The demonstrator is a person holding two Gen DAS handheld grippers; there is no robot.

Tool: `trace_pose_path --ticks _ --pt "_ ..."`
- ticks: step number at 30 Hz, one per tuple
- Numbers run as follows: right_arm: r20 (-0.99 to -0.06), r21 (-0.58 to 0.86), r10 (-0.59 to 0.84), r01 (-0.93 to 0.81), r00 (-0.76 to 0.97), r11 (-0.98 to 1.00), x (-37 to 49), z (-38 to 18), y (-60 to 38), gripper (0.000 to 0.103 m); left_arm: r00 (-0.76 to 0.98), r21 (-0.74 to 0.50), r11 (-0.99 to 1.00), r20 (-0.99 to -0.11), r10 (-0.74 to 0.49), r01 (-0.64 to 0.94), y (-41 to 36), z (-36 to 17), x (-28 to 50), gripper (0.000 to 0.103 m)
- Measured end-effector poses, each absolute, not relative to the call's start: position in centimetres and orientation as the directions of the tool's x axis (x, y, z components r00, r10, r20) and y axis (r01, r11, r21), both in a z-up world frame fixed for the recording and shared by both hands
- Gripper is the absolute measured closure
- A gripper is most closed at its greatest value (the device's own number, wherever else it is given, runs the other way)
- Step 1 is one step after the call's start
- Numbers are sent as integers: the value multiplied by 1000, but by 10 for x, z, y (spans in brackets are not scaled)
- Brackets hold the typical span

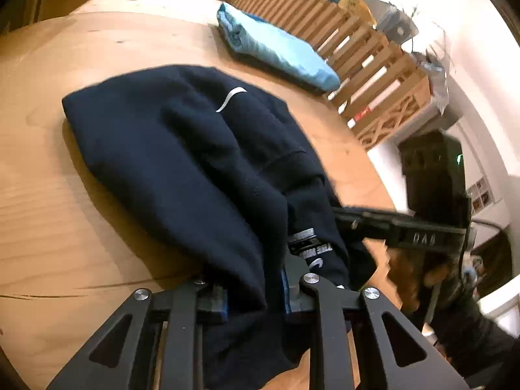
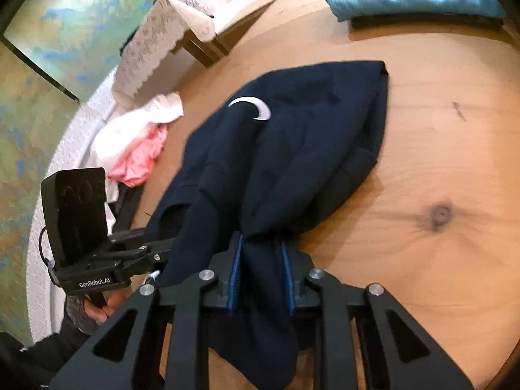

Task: Fold clothes
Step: 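Grasp the folded navy sweatshirt with the left gripper while the right gripper grasps beside it, then carry the held sweatshirt with both grippers onto the light-blue cloth stack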

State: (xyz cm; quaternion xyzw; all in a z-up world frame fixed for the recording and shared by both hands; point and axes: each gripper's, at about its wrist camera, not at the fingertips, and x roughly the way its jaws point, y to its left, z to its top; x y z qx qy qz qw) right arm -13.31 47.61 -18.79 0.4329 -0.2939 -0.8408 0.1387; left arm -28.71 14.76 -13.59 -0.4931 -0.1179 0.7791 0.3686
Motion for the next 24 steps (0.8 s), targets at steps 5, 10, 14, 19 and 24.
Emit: trace_pose_path --ticks 5,10,14,19,24 --pt "-565 642 -473 -1 -676 -766 -124 -150 494 83 -303 -513 -684 -638 708 -519 159 -92 -294 83" --pt "-552 551 -366 2 -749 -835 -135 -88 528 83 -350 -418 -668 -614 707 -615 195 -37 -318 83" --pt "-539 463 -269 -14 -798 -886 -150 -37 559 83 -384 -348 -652 -589 711 -674 234 8 -352 83" --pt "-545 295 -101 -77 -833 -952 -203 17 599 83 -450 -223 -642 -548 705 -734 292 65 -415 83" --pt "-606 53 114 -183 -787 -982 -276 25 648 83 -500 -90 -626 -517 694 -775 356 86 -497 83"
